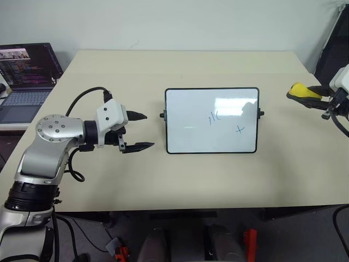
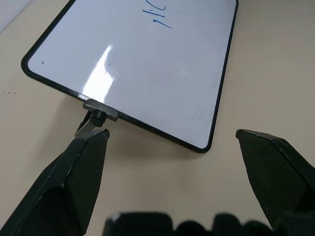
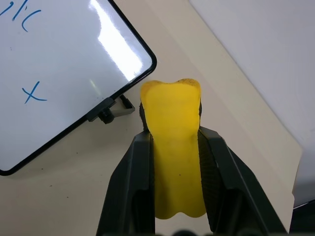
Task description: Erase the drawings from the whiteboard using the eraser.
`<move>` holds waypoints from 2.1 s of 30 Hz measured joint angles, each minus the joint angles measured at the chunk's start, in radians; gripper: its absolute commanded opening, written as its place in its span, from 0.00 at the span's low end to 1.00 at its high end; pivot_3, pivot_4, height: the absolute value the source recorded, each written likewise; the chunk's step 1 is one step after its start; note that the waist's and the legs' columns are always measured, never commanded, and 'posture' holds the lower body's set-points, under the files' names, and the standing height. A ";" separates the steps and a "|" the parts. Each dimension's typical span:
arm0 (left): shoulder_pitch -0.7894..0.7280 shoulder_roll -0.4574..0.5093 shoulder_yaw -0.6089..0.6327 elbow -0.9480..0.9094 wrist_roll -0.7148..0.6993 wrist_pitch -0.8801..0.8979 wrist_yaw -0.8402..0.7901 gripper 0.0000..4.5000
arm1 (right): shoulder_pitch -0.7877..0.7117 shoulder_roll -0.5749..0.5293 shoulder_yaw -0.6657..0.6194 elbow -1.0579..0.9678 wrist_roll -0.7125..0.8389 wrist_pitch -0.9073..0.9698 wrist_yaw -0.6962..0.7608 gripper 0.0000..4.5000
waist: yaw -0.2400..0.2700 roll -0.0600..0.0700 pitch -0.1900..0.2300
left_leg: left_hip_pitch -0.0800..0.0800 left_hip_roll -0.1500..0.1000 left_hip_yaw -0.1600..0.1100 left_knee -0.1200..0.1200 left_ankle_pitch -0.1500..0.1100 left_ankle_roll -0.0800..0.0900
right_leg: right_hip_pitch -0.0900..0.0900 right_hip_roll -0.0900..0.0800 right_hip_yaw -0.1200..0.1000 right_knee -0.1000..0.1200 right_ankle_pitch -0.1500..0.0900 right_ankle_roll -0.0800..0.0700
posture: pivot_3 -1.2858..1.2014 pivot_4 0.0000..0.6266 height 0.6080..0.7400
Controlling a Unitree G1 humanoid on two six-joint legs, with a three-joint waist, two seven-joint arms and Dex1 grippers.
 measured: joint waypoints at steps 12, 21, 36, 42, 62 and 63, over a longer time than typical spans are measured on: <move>-0.003 -0.010 0.000 0.001 0.007 -0.002 0.000 1.00 | -0.140 0.078 0.020 0.044 -0.003 -0.021 -0.061 0.19 | -0.001 0.000 0.000 | 0.001 0.000 0.000 0.000 0.000 0.000 | 0.000 0.000 0.000 0.002 0.000 0.000 | 0.52 0.24 1.00; -0.003 -0.010 0.000 0.000 0.006 0.001 0.000 1.00 | -0.148 0.081 0.029 0.056 -0.002 -0.029 -0.058 0.19 | 0.002 0.000 0.000 | 0.002 0.000 0.000 0.002 0.000 0.000 | 0.000 0.000 0.000 0.007 0.000 0.000 | 0.52 0.24 1.00; -0.007 -0.010 0.000 -0.009 0.004 0.005 0.001 1.00 | -0.084 0.103 0.060 -0.040 0.049 0.027 0.016 0.19 | 0.000 0.000 0.000 | 0.003 0.000 -0.001 0.006 0.000 0.000 | 0.000 0.000 0.000 0.014 -0.001 -0.002 | 0.52 0.24 1.00; -0.009 -0.010 0.000 -0.009 0.004 0.005 0.001 1.00 | -0.084 0.103 0.061 -0.040 0.048 0.029 0.016 0.19 | -0.001 0.000 0.000 | 0.003 0.000 -0.001 0.006 0.000 0.000 | 0.000 0.000 0.000 0.014 -0.001 -0.002 | 0.52 0.24 1.00; -0.010 -0.035 -0.018 -0.002 0.009 0.002 -0.003 1.00 | -0.084 0.425 0.250 0.062 -0.118 -0.041 -0.227 0.19 | -0.004 0.000 0.000 | 0.001 -0.001 -0.002 0.013 0.000 0.000 | 0.000 0.000 0.000 0.016 -0.001 -0.001 | 0.52 0.24 1.00; -0.010 -0.035 -0.018 -0.002 0.009 0.002 -0.003 1.00 | -0.099 0.433 0.255 0.084 -0.130 -0.054 -0.233 0.19 | -0.004 0.000 0.000 | 0.002 0.000 -0.002 0.013 0.000 0.000 | 0.000 0.001 0.000 0.016 -0.001 -0.001 | 0.52 0.24 1.00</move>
